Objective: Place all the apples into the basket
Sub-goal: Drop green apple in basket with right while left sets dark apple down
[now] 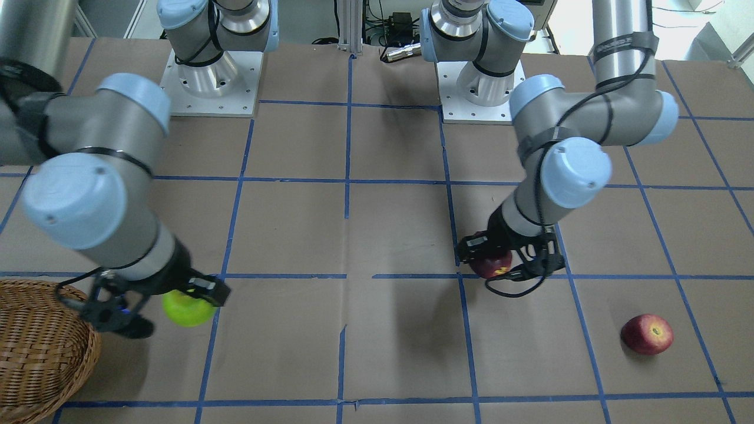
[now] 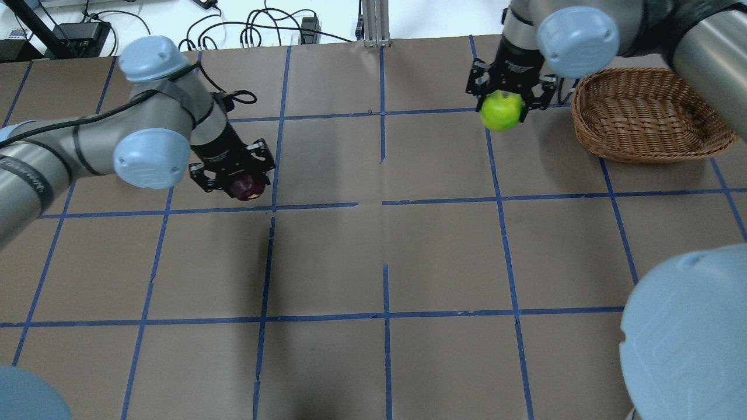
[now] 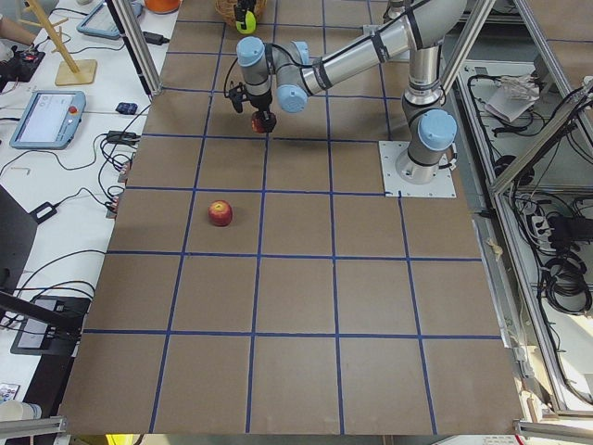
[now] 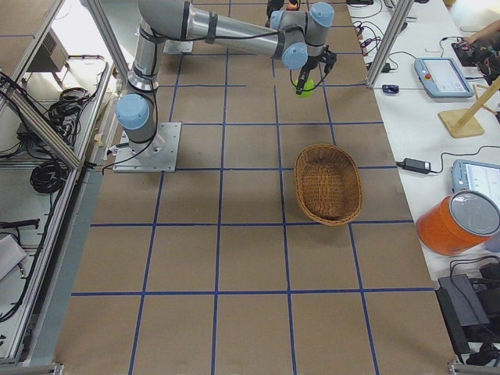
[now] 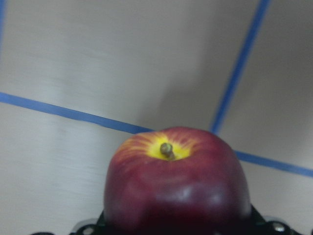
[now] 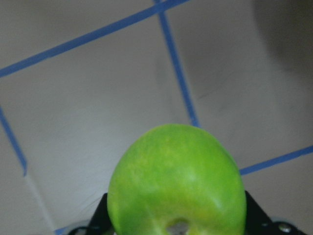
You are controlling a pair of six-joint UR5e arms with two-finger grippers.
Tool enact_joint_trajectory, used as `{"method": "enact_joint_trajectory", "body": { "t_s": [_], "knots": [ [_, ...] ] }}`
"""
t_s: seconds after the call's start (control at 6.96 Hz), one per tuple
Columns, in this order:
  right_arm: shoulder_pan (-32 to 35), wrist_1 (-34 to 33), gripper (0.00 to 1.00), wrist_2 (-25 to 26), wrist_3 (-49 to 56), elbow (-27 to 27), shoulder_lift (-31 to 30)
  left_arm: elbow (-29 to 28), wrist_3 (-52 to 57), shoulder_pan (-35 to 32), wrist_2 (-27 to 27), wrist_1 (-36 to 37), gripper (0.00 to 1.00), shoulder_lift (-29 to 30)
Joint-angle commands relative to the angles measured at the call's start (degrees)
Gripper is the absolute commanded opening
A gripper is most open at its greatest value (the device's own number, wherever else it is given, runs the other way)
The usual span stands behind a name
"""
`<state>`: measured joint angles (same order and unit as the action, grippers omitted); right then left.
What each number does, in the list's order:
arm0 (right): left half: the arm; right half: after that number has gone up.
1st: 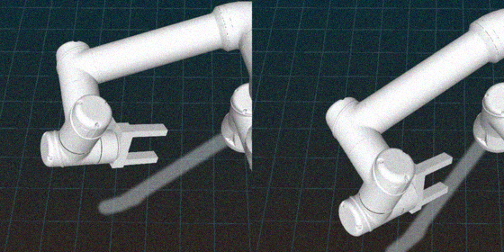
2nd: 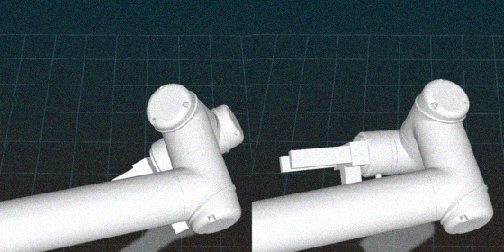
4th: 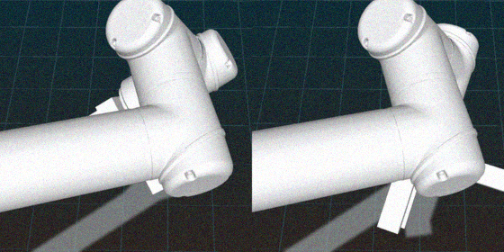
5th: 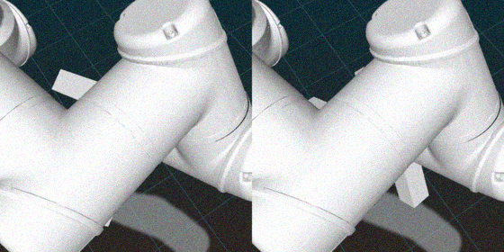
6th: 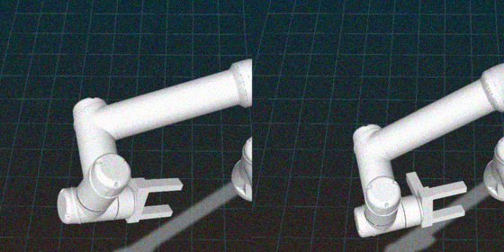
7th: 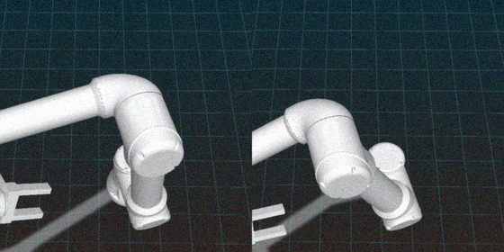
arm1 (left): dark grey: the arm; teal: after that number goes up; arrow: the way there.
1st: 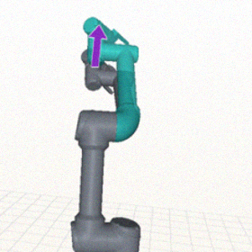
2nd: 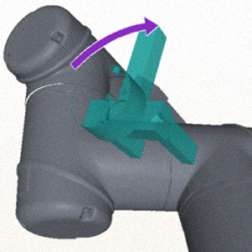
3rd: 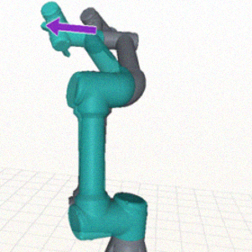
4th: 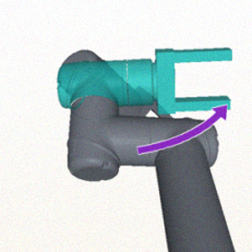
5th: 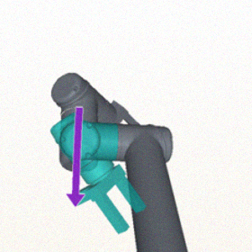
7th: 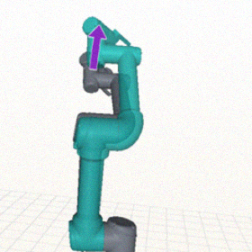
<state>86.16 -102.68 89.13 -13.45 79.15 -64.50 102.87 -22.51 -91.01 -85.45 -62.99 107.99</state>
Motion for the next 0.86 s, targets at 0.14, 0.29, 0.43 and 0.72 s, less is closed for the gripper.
{"method": "enact_joint_trajectory", "body": {
  "t_s": [0.14, 0.29, 0.43, 0.72],
  "knots": [
    [-17.1, -6.8, 0.00, 4.6, 26.9, -2.1, 5.4, -0.5, -29.3, -18.4, 0.3, 15.8, 0.61, 8.1],
    [-20.0, -10.2, 0.00, 5.2, 30.9, -2.3, 8.0, 0.0, -29.3, -19.1, 0.5, 17.5, 0.63, 9.8],
    [-22.1, -12.3, 0.00, 5.2, 33.6, -2.5, 10.1, 0.1, -28.9, -18.9, 3.5, 17.5, 1.00, 10.0],
    [-25.1, -12.5, 0.00, 6.4, 37.4, -2.5, 11.0, -1.8, -28.5, -16.2, 6.4, 16.2, 1.00, 8.5]
  ]
}}
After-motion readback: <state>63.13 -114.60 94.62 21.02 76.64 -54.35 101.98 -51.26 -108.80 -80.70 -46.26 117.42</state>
